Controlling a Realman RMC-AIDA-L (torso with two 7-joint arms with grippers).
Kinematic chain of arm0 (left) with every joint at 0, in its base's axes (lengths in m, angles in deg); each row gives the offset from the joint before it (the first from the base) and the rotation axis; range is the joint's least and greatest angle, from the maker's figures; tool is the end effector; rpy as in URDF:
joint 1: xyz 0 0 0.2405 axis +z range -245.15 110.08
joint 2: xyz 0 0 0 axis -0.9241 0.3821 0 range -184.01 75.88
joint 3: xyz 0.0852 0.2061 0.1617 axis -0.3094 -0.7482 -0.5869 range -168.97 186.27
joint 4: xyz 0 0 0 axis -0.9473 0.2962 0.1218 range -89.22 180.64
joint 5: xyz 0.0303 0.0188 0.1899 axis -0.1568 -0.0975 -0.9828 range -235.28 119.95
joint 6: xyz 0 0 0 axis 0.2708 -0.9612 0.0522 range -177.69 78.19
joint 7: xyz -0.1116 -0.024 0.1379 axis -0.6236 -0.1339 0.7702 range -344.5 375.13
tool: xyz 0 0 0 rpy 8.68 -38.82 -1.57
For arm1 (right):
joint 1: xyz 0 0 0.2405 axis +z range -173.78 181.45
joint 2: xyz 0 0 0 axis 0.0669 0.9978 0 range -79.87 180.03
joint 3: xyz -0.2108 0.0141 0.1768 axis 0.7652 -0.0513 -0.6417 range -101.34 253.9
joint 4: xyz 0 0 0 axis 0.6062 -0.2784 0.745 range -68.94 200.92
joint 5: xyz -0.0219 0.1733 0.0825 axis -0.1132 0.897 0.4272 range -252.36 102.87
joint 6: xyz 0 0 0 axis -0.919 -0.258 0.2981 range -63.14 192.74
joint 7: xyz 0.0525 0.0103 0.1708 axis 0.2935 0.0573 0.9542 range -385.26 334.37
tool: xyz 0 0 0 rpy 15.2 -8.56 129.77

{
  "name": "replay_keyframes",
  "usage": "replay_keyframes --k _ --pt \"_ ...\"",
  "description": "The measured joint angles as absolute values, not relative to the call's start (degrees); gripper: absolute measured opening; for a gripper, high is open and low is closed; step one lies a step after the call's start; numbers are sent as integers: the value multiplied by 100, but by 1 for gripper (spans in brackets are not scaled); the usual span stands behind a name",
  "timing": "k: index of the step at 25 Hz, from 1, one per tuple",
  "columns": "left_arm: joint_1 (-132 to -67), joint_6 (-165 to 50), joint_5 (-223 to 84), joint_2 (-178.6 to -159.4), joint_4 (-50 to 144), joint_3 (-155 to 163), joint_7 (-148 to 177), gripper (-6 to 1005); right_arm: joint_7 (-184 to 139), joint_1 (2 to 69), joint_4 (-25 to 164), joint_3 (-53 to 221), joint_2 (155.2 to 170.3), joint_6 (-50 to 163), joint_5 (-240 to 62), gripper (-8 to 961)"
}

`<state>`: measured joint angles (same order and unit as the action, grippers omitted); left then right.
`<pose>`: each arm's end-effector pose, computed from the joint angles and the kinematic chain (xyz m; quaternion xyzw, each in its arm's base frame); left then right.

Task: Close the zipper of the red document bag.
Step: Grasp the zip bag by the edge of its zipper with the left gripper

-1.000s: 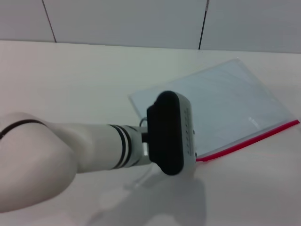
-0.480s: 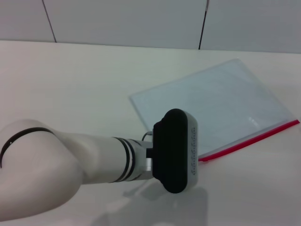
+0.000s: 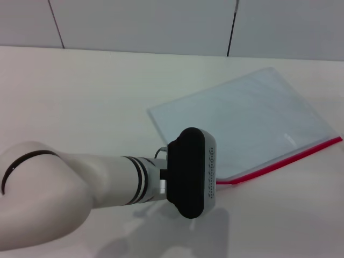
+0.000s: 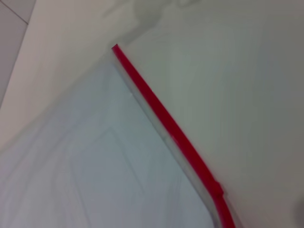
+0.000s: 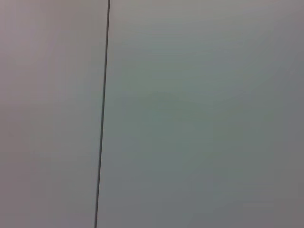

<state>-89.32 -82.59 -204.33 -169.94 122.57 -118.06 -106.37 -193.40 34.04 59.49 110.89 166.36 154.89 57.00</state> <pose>-0.1853 0.3126 -0.1569 -0.9544 0.1641 0.0979 0.2294 0.2909 0.3600 0.0309 -0.6692 0.1203 0.4048 0.6114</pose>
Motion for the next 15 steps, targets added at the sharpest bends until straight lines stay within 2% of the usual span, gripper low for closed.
replay_keyframes --k 15 --pt "-9160 -7781 -20359 -17012 11773 -11799 -10624 498 -19340 3416 5945 11091 16645 15509 5700 878"
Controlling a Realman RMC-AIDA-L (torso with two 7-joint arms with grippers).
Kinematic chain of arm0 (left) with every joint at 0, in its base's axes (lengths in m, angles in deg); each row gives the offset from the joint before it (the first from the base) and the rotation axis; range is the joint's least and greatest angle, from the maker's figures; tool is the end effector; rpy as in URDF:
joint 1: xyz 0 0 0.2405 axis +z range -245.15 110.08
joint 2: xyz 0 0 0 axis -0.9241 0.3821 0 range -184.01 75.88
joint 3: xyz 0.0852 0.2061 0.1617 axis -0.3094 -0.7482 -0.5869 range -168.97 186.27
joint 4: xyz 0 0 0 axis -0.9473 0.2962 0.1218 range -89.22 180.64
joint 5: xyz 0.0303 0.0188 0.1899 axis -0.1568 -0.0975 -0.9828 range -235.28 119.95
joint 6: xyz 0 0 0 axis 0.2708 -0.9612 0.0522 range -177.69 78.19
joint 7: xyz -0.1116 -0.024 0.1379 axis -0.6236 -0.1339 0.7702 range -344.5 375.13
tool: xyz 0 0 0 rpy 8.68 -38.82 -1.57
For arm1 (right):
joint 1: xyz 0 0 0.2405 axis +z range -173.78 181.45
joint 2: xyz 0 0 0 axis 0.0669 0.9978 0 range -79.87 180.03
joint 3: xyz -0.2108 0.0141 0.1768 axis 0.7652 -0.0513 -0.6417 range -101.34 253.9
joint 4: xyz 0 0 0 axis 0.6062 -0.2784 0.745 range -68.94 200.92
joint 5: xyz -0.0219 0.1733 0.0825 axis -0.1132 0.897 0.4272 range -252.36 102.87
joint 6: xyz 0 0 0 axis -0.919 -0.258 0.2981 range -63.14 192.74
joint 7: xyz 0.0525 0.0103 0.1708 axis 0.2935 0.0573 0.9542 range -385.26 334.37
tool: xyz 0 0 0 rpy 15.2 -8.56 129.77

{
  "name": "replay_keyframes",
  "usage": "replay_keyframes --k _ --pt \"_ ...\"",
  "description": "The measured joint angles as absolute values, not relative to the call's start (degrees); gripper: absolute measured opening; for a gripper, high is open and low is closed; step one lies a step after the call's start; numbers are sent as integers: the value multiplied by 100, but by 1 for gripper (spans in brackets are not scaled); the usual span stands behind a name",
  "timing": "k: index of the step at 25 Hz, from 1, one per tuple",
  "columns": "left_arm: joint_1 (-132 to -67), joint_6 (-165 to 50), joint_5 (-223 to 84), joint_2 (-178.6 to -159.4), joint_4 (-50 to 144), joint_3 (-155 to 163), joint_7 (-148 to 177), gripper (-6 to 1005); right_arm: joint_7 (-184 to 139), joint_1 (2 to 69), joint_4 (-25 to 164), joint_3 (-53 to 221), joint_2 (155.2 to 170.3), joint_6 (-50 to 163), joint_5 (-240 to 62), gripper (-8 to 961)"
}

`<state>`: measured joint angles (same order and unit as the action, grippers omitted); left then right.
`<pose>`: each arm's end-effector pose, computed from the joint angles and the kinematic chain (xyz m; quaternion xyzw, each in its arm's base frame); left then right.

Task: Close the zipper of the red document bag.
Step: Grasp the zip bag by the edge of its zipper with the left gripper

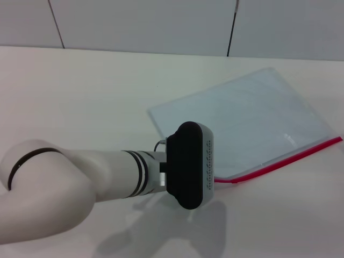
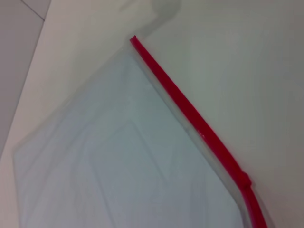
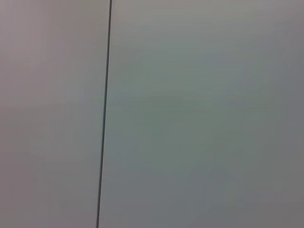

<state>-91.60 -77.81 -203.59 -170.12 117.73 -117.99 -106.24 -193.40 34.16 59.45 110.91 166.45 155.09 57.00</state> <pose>-0.1886 0.3280 -0.1589 -0.9495 0.1657 0.0957 0.2487 0.2894 0.3601 0.0304 -0.6690 0.1193 0.4070 0.6104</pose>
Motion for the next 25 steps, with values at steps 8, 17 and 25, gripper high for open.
replay_keyframes --k 8,17,25 --pt "-9235 -7434 -20203 -17019 11525 -11881 -10630 472 -19340 3415 5930 11090 16645 15524 5700 878" --pt "-9231 -7138 -20203 -17028 11414 -12015 -10623 343 -19340 3405 5928 11080 16645 15533 5700 878" --pt "-9155 -6765 -20214 -17022 11355 -12088 -10624 236 -19340 3380 5922 11072 16644 15542 5700 878"
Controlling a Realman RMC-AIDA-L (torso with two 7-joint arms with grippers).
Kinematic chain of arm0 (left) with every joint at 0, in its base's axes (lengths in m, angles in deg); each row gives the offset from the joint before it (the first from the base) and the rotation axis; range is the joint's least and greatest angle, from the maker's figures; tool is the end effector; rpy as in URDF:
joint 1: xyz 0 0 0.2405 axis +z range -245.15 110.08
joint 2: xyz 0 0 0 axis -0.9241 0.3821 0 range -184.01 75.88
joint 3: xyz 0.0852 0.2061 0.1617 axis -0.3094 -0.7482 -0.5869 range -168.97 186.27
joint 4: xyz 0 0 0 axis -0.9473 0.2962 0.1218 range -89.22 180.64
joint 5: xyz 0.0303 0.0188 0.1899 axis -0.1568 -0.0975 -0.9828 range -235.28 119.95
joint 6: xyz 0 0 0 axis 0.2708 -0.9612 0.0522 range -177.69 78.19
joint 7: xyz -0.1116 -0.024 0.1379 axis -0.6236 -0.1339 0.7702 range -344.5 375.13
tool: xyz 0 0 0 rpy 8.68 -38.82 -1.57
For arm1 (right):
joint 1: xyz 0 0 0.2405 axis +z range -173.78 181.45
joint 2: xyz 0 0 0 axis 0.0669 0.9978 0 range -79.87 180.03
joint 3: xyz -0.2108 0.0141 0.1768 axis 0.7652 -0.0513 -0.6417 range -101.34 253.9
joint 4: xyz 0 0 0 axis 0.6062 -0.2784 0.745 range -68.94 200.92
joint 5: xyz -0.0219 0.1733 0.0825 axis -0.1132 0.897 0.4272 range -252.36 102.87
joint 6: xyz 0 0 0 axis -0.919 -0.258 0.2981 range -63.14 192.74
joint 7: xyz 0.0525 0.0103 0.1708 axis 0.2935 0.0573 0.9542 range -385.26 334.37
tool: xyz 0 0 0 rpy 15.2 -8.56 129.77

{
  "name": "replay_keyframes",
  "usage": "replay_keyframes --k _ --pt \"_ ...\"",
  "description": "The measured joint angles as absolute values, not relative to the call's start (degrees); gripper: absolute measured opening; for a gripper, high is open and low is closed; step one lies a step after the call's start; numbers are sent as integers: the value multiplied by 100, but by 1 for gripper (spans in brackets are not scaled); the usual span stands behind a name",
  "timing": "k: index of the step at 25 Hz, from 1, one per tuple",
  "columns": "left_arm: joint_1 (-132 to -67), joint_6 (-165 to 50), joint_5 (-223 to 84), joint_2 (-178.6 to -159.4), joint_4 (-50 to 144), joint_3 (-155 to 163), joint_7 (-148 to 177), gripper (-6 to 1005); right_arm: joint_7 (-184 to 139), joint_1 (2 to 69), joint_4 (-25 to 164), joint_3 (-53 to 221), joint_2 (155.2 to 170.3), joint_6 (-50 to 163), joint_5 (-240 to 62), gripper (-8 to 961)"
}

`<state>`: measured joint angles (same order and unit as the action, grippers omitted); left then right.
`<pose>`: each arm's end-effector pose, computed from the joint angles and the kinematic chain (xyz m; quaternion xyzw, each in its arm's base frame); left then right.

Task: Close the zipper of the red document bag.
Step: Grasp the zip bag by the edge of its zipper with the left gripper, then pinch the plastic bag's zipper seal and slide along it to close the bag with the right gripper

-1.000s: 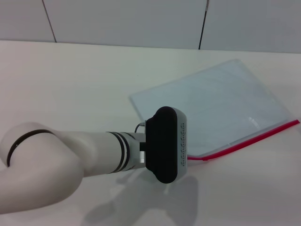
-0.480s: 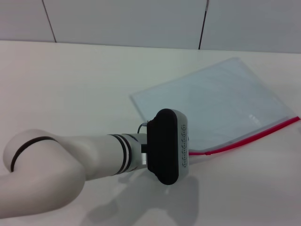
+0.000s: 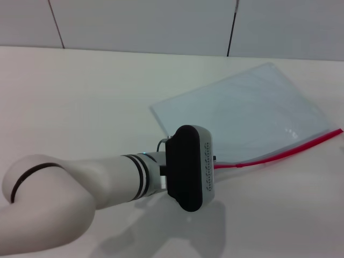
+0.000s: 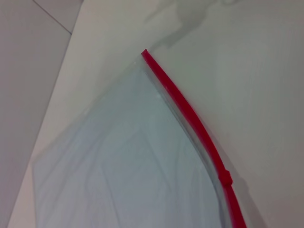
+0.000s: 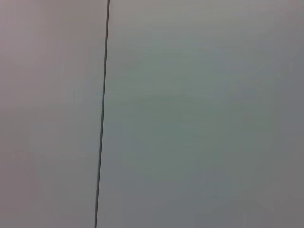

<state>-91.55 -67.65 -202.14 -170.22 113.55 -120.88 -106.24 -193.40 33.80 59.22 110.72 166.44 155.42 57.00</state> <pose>-0.1883 0.3316 -0.1646 -0.9422 0.1705 0.0649 0.2810 0.2914 0.3576 0.0307 -0.6668 0.1217 0.4072 0.6121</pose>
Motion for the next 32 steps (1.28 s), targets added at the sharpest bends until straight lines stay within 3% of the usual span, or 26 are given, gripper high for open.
replay_keyframes --k 8,19,32 --pt "-9068 -6464 -20238 -17022 11319 -12090 -10666 57 -19340 3372 5944 11101 16644 15542 5689 877" --pt "-8477 -4742 -20284 -16993 11312 -12137 -10512 53 -19696 3485 6975 11732 16621 15509 3296 877" --pt "-8332 -4467 -20286 -16961 11426 -12254 -10492 50 -19738 3992 7659 11819 16662 14515 1285 873"
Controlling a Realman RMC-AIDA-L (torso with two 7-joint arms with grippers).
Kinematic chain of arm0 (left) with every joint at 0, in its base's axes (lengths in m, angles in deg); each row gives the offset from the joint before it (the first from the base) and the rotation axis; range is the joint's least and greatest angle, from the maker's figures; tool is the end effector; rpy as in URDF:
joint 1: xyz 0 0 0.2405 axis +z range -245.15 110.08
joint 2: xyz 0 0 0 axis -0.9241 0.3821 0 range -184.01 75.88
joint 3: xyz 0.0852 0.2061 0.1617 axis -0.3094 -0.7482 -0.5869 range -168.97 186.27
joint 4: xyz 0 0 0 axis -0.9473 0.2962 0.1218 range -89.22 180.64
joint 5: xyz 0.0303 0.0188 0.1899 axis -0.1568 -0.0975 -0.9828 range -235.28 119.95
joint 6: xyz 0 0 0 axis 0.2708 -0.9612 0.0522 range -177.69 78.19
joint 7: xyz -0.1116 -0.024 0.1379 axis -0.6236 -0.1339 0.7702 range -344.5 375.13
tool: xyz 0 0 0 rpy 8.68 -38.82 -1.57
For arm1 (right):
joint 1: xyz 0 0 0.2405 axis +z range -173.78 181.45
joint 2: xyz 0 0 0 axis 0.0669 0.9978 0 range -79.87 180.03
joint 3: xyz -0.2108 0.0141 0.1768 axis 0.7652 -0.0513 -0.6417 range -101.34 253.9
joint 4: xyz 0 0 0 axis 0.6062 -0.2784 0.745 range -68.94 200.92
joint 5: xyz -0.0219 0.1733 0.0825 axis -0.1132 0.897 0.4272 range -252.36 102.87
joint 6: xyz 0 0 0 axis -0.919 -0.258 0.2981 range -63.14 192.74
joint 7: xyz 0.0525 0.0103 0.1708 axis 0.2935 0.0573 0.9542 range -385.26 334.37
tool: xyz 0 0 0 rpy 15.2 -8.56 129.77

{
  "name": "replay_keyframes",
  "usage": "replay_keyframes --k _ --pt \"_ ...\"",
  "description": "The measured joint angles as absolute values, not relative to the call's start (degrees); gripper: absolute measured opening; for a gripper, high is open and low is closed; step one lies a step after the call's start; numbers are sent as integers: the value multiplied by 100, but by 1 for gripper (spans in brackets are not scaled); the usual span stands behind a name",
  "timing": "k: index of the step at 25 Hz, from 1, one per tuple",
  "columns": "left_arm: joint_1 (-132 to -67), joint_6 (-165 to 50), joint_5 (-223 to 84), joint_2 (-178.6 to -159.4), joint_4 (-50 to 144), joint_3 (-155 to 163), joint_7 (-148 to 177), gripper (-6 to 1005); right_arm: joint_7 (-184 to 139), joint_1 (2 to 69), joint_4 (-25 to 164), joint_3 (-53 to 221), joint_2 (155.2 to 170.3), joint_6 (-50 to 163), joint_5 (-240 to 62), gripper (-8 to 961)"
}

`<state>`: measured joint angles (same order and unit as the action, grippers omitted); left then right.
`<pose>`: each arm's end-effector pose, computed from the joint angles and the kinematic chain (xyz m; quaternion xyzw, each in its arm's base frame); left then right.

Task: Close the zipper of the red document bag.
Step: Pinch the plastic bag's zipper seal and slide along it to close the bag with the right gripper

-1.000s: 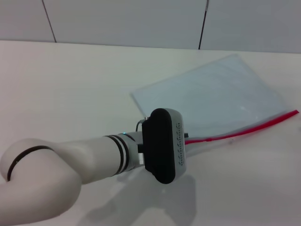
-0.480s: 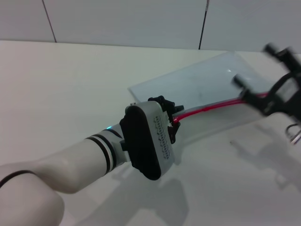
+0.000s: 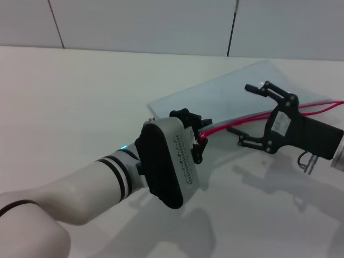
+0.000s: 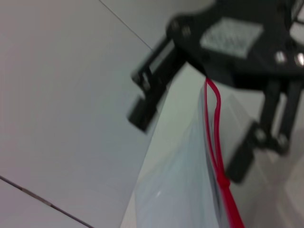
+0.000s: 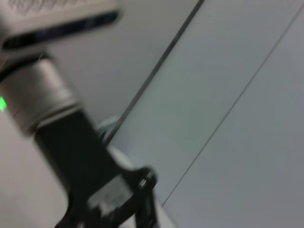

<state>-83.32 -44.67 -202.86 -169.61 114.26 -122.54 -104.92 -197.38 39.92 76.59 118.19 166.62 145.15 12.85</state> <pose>-0.1803 0.3313 -0.1339 -0.8950 0.1706 -0.0287 0.4111 0.2347 0.3613 -0.0641 -0.8962 -0.1817 0.2366 0.3284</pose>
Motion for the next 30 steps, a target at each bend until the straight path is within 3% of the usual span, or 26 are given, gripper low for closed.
replay_keyframes --k 10,16,21,30 --pt "-8205 -4459 -20286 -16893 11618 -12257 -10492 48 -19752 4075 7890 12095 16671 14191 1085 871" --pt "-8204 -4456 -20286 -16885 11620 -12267 -10492 47 -19753 4075 7930 12120 16671 14185 1039 677" --pt "-8201 -4448 -20281 -16836 11683 -12277 -10501 46 -19754 4090 7979 12260 16673 14095 1029 459" --pt "-8200 -4447 -20275 -16823 11693 -12303 -10515 44 -19754 4152 7979 12491 16706 13907 1041 376"
